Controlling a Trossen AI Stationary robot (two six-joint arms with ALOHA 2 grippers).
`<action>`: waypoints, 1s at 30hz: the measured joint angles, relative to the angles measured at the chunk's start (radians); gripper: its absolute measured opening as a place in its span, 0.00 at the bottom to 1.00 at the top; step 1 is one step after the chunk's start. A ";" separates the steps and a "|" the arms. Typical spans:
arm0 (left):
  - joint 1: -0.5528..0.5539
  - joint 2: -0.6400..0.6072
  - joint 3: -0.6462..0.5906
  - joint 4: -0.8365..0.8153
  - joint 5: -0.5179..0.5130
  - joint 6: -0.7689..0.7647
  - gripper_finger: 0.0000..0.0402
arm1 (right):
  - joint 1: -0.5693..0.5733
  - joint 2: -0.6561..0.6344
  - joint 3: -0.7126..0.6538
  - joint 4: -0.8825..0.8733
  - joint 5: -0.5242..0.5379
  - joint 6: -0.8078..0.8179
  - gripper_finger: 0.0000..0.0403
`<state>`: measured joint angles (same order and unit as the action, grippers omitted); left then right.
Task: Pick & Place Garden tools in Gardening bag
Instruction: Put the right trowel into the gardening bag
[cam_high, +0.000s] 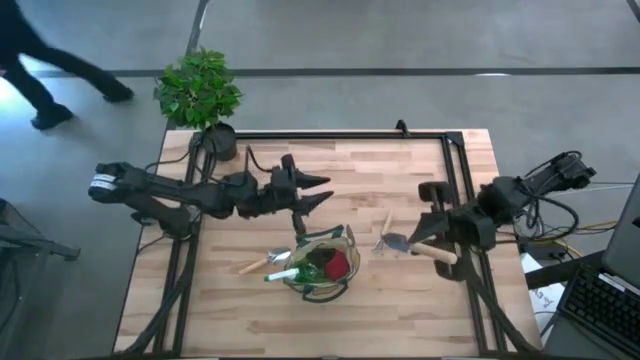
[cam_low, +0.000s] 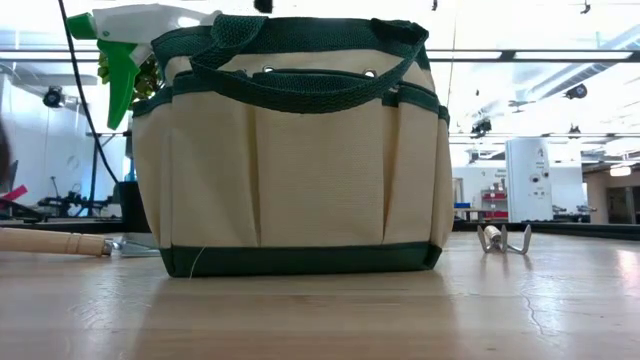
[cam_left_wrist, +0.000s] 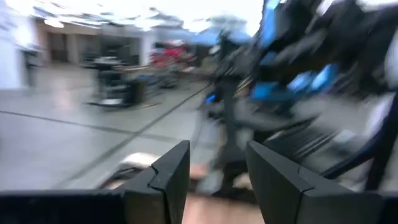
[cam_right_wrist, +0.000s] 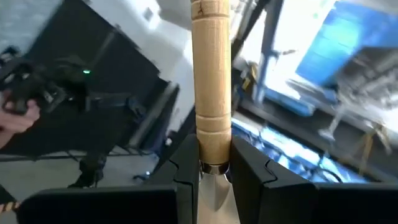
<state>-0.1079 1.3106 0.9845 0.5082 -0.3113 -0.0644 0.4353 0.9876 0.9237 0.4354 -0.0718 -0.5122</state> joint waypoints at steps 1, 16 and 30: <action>0.007 0.002 0.004 0.026 0.050 -0.036 0.40 | -0.016 -0.001 -0.008 0.008 -0.046 -0.007 0.12; 0.055 0.059 0.033 0.074 0.359 -0.058 0.40 | -0.227 0.122 0.094 -0.022 -0.168 0.461 0.12; 0.056 0.063 0.043 -0.021 0.549 -0.021 0.40 | -0.358 0.259 0.100 0.029 -0.403 0.641 0.12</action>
<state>-0.0515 1.3739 1.0279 0.4871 0.2377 -0.0853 0.0770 1.2462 1.0238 0.4644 -0.4743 0.1285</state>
